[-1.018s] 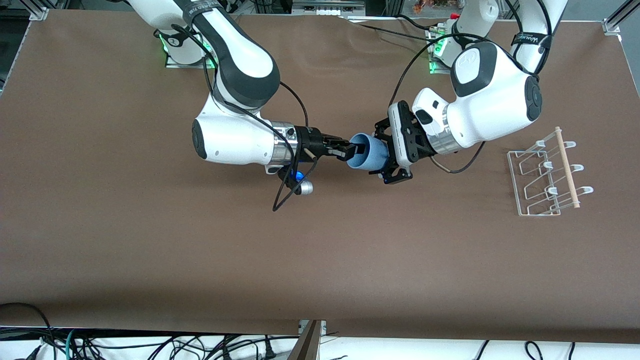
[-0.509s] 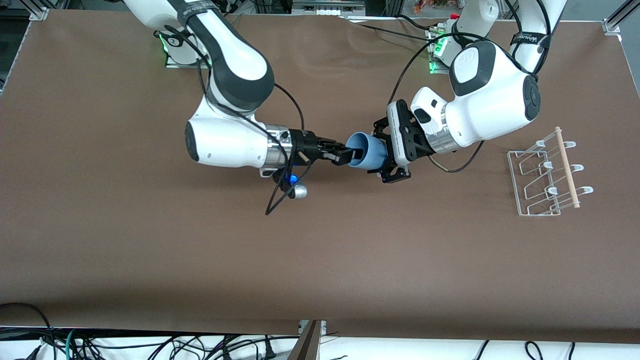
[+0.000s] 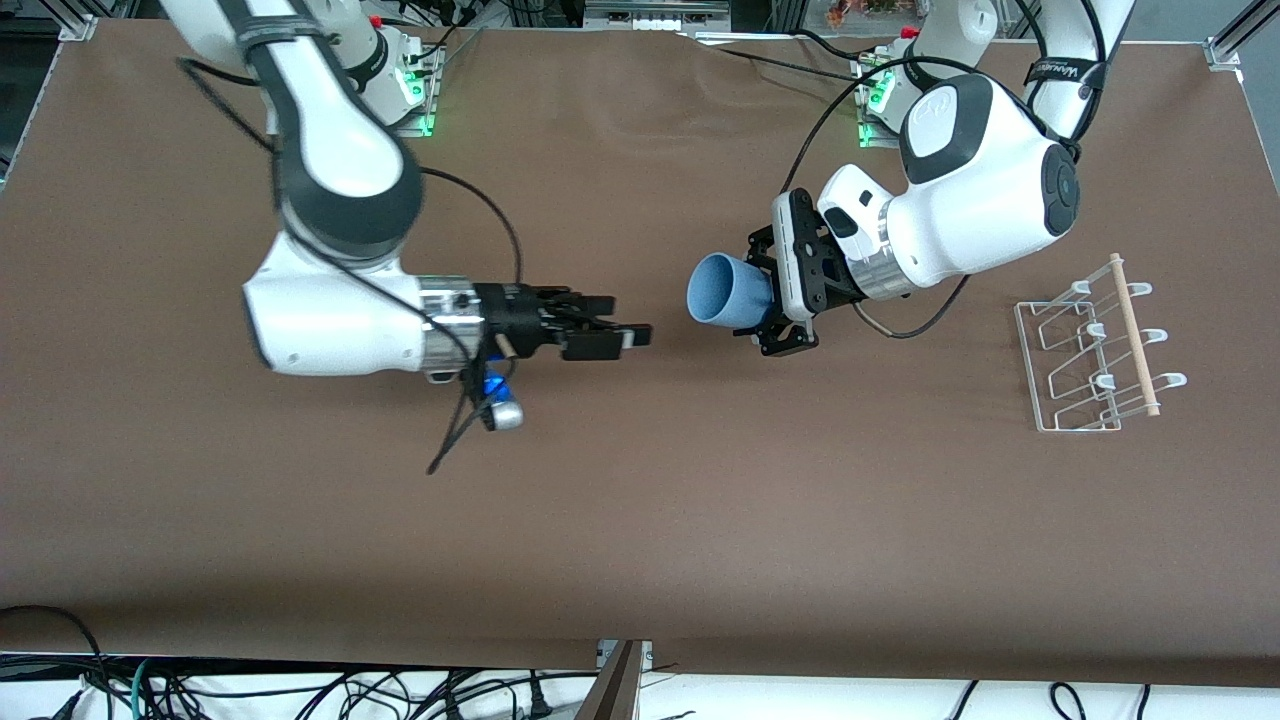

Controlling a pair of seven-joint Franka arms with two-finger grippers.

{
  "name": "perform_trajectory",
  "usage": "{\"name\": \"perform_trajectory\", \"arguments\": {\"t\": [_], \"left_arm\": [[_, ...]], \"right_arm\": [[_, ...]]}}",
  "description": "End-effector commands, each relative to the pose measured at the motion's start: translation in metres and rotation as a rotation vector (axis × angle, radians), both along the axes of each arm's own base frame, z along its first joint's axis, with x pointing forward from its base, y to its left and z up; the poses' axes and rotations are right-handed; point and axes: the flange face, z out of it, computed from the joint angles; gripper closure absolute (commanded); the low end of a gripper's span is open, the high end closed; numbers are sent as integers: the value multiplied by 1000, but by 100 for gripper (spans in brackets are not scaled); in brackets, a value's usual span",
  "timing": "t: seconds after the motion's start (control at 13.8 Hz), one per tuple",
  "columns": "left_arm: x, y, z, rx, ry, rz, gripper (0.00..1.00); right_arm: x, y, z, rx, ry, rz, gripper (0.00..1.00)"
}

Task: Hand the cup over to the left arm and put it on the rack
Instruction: 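Grasp the cup with the left gripper while the right gripper releases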

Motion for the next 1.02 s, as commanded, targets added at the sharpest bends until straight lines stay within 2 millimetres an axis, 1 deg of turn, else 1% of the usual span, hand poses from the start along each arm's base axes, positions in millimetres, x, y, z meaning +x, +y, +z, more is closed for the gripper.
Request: {"name": "perform_trajectory", "arguments": {"t": [0.0, 0.15, 0.29, 0.36, 0.44, 0.58, 0.65, 0.73, 0.8, 0.87, 0.95], "left_arm": [[-9, 10, 17, 127, 13, 2, 100], [-13, 18, 13, 230, 32, -11, 100], [-15, 32, 7, 388, 39, -12, 100], [-18, 37, 2, 475, 51, -19, 100], [-20, 44, -2, 553, 64, -13, 100], [-27, 59, -12, 719, 111, -28, 100], [-31, 69, -16, 815, 139, -37, 99], [-35, 79, -20, 908, 168, -34, 98], [-39, 91, -22, 1010, 195, -23, 98], [-40, 104, -22, 1132, 191, -24, 98], [-42, 114, -24, 1227, 201, -31, 98]], "right_arm": [[-3, -53, 30, -45, 3, 76, 2], [-1, -103, 40, -80, 4, 114, 2], [-3, -166, 54, -108, -33, 172, 2], [-8, -194, 62, -138, -58, 204, 2], [-12, -218, 68, -172, -76, 225, 2], [-18, -258, 81, -270, -108, 219, 2], [-21, -274, 91, -317, -125, 199, 1], [-23, -283, 93, -358, -136, 202, 1], [-24, -289, 91, -409, -142, 213, 1], [-28, -294, 97, -459, -157, 224, 1], [-29, -298, 97, -514, -165, 240, 1]]}}
